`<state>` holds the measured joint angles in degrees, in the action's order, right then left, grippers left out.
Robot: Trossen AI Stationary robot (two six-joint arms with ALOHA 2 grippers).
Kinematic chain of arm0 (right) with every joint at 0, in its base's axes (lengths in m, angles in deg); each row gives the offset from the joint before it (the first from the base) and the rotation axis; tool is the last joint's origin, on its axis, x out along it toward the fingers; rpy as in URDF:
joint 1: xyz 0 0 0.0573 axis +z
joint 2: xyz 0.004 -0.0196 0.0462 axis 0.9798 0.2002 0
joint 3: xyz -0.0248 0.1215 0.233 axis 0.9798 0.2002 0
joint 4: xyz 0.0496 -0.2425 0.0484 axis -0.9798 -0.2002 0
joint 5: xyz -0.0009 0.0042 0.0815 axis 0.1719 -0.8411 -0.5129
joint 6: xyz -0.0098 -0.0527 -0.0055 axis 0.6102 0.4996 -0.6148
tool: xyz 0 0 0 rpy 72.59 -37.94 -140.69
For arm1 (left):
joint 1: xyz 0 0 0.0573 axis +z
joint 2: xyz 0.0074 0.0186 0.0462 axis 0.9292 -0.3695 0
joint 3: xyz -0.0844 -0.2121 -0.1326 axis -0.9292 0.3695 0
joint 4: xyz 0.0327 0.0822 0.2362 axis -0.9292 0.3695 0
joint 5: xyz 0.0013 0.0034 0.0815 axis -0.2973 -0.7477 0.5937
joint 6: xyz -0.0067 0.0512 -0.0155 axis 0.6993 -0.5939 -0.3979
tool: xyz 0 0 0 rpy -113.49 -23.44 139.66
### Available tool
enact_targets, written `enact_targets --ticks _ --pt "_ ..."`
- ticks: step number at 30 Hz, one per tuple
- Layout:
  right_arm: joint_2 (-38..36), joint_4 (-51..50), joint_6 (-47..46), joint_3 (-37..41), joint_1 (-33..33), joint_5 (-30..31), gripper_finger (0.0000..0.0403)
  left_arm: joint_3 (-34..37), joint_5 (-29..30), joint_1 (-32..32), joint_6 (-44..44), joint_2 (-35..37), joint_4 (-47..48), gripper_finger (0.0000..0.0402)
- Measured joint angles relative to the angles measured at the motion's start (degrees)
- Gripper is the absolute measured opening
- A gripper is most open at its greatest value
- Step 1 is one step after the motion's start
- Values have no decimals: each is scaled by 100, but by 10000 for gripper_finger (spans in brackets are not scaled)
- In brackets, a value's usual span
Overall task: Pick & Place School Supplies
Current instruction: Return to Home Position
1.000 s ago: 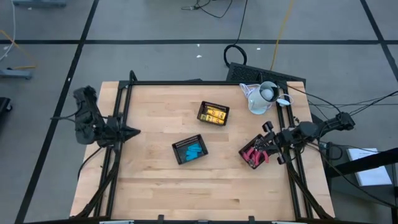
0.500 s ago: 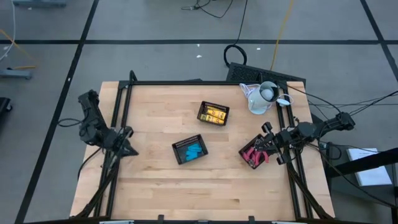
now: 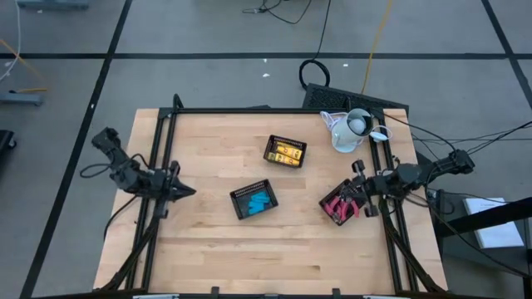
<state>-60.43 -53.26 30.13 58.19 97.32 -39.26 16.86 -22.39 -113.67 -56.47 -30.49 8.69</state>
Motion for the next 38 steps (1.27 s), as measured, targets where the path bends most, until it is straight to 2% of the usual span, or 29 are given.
enact_targets --ticks 5,10,16,20,22,26,30,34,38 --pt "1 73 265 2 -3 1064 43 0 -366 539 -241 0 -21 19" --pt "0 293 603 2 -83 1354 40 0 -697 1282 -399 0 -49 19" --pt "0 551 1072 2 -469 1081 10 0 -1756 2424 -585 0 -172 19" --pt "0 679 1143 2 -902 434 3 0 -2578 3274 -596 0 -198 19" --pt "0 642 987 14 -1126 124 5 1 -3019 3687 -588 0 -200 19" --pt "0 131 678 33 -1437 72 2 272 -3740 4467 -544 0 -531 19" --pt "0 -198 230 28 -1522 -69 2 728 -4554 5166 -309 -6 -1097 19" --pt "0 -103 -202 28 -1502 -84 4 776 -5437 5704 -323 -149 -1459 19" --pt "0 -26 -448 28 -1499 -462 4 776 -5839 6083 -436 -203 -1419 19"
